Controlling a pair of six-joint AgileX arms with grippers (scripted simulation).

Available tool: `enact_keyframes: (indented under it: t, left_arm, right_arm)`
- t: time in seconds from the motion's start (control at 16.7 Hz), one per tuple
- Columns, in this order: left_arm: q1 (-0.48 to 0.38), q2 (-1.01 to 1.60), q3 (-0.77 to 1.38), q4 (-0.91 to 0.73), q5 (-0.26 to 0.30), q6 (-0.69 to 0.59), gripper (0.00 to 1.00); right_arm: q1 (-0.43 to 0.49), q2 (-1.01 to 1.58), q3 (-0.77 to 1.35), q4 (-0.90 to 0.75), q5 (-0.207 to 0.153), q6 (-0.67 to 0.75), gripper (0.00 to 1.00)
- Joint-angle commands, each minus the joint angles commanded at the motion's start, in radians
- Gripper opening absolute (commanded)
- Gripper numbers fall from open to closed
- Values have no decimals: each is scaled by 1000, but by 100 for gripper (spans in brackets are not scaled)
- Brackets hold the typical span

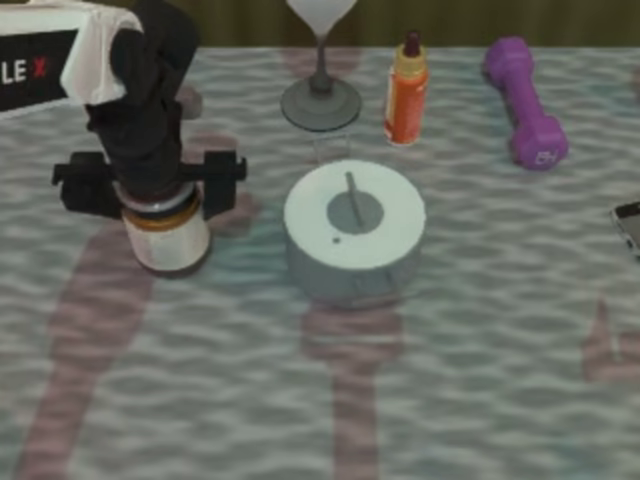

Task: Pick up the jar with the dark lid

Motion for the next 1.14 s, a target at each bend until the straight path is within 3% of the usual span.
enact_keyframes:
  t: [0.78,1.14]
  left_arm:
    - [0,0,0,0,0,0,98]
    - [0,0,0,0,0,0,100]
  right_arm:
    - [0,0,0,0,0,0,100]
    - [0,0,0,0,0,0,100]
